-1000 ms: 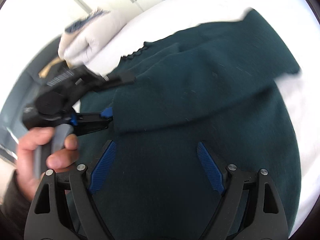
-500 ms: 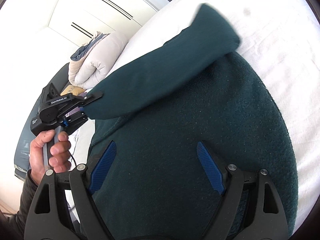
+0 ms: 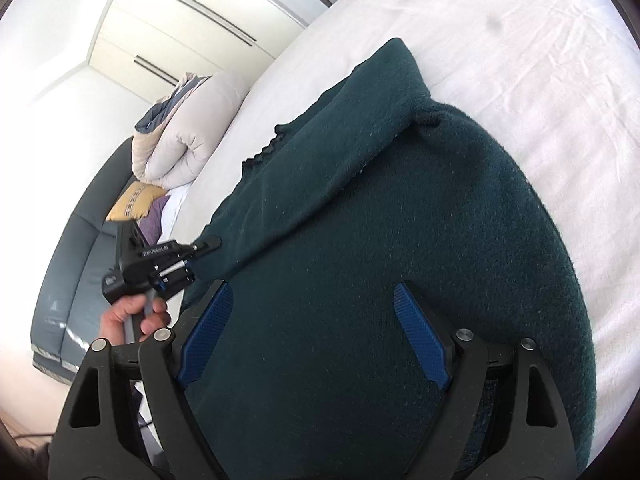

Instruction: Fold small clothes

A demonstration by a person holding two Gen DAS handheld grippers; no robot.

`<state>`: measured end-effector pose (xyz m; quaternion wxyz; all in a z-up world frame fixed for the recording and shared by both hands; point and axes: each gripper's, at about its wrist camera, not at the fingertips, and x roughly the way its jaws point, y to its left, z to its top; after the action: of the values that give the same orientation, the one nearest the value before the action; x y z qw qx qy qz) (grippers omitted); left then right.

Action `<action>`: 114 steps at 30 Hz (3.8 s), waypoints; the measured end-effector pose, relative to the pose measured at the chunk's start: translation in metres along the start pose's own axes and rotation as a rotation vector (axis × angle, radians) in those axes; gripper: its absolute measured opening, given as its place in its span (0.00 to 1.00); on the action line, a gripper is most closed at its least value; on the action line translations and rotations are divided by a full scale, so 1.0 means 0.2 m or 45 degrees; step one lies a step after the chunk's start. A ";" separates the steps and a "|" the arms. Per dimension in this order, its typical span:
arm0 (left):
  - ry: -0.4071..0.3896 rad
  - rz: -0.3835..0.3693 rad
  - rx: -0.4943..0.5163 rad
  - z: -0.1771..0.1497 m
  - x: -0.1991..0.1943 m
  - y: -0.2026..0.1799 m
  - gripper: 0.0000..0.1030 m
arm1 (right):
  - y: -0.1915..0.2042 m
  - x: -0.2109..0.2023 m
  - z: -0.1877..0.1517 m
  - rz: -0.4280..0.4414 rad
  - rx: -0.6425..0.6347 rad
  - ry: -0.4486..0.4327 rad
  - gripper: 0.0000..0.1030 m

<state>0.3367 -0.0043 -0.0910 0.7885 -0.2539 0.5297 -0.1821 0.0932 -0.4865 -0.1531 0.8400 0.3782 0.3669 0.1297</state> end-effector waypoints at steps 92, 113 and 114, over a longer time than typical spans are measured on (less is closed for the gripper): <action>-0.141 0.172 0.056 -1.32 -0.96 0.43 0.89 | -0.21 -0.75 -0.38 -0.063 0.042 0.100 0.76; 0.034 -0.040 -0.048 -1.47 -0.94 0.50 0.21 | -0.39 -0.98 -0.52 -0.144 0.163 0.212 0.76; 0.040 -0.054 -0.061 -1.47 -0.94 0.51 0.19 | -0.40 -0.99 -0.52 -0.147 0.171 0.228 0.76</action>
<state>-0.0035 0.1214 -0.1031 0.7699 -0.2809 0.5406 -0.1900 -0.1235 -0.5832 -0.1557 0.7827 0.3989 0.4693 0.0895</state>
